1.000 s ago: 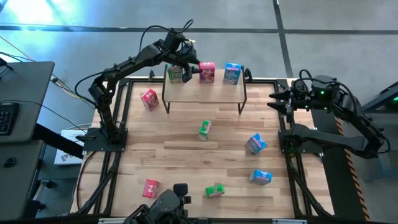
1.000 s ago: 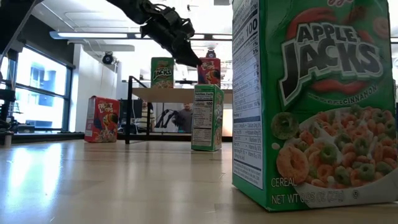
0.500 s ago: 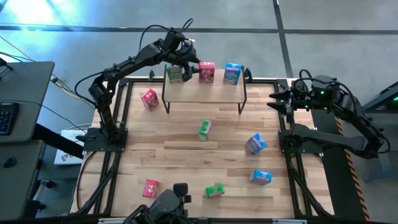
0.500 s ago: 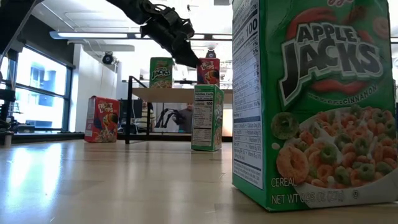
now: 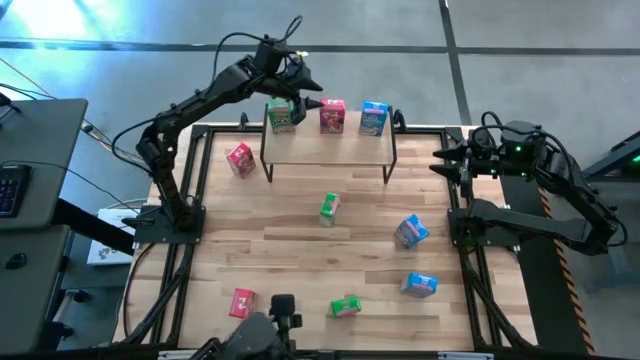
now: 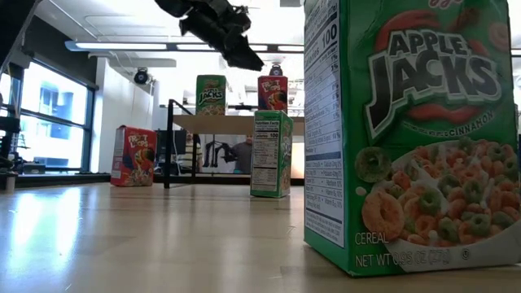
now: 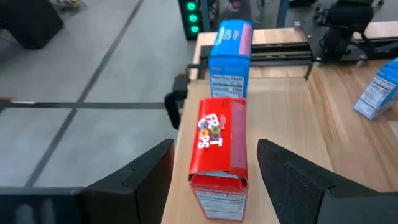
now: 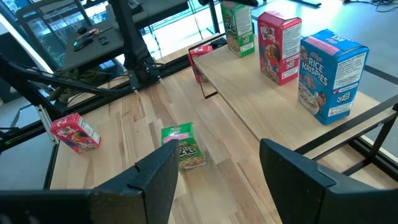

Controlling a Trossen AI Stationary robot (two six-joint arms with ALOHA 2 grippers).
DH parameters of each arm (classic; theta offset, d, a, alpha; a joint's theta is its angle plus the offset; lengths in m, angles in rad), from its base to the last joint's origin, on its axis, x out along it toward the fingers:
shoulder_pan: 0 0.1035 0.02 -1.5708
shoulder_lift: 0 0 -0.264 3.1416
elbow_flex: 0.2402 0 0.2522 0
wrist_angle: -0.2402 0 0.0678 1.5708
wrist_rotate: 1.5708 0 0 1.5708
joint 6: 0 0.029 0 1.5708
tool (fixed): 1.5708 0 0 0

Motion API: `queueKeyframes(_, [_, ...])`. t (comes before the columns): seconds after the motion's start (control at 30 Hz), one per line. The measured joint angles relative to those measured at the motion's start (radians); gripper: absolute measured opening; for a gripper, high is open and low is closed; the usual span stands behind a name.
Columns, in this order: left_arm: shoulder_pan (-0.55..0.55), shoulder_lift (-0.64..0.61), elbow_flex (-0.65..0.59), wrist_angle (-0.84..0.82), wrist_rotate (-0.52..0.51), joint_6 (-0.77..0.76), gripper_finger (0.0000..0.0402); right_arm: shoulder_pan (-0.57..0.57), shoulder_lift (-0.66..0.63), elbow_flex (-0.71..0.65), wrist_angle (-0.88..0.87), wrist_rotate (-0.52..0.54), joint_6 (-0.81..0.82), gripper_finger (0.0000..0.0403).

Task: Stack cereal on shelf
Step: Put the right red cereal box on the shelf, then put the top blue cereal box on the shelf aligned with the other blue cereal box

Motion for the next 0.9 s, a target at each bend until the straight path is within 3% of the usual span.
queueKeyframes(0.47, [-0.044, -0.173, 0.0, -0.01, -0.04, -0.087, 0.0223, 0.0, 0.0, 0.0, 0.0, 0.0, 0.0, 0.0216])
queueKeyframes(0.9, [-0.192, -0.268, 0.0, -0.023, -0.04, -0.257, 0.0223, 0.0, 0.0, 0.0, 0.0, 0.0, 0.0, 0.0216])
